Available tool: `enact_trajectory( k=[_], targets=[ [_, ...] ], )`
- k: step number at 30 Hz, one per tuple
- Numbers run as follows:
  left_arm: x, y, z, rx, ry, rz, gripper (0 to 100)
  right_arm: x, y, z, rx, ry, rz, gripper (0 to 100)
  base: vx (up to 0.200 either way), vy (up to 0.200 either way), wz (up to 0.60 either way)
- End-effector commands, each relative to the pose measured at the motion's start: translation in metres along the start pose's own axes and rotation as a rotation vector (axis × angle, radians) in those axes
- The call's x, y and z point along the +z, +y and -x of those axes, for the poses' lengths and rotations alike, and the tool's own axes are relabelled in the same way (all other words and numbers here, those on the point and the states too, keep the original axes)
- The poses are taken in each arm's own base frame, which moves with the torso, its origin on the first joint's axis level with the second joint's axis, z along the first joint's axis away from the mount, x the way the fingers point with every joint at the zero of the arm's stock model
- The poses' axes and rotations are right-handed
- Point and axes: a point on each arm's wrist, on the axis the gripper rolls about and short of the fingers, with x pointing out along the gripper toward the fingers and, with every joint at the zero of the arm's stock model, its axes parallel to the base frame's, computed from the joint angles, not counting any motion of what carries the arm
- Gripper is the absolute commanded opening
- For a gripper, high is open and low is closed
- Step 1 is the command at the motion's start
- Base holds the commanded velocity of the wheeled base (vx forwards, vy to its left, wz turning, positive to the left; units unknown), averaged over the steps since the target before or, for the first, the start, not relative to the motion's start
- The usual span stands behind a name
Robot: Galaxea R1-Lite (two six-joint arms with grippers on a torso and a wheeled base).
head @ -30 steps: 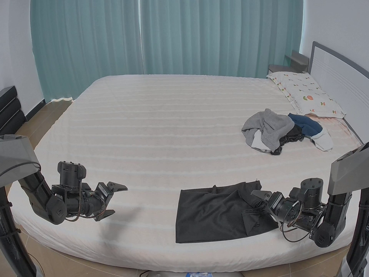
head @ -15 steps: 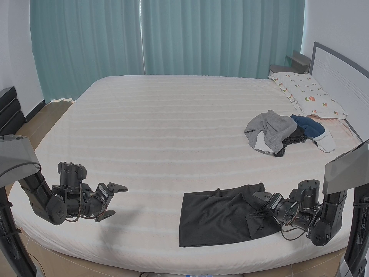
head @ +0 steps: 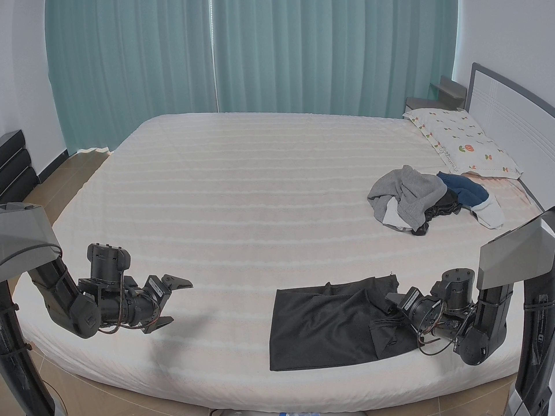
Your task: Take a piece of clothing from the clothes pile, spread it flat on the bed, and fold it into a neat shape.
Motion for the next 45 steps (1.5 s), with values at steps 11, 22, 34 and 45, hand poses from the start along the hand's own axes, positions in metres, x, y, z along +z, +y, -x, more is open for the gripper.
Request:
enact_trajectory(
  k=[11, 22, 34, 45],
  targets=[
    [0.0, 0.0, 0.0, 0.001, 0.002, -0.001, 100, 0.034, -0.015, -0.014, -0.01, -0.117, -0.05, 0, 0.0, 0.0, 0.0],
    [0.0, 0.0, 0.0, 0.001, 0.002, -0.001, 100, 0.031, -0.025, -0.02, -0.043, -0.103, -0.056, 100, 0.0, 0.0, 0.0],
    [0.0, 0.0, -0.001, 0.0, 0.001, -0.002, 100, 0.025, 0.017, 0.034, 0.064, -0.078, -0.012, 100, 0.0, 0.0, 0.0],
    [0.0, 0.0, 0.0, 0.001, 0.002, -0.003, 100, -0.053, 0.043, 0.007, 0.033, 0.174, 0.145, 100, 0.0, 0.0, 0.0]
  ],
)
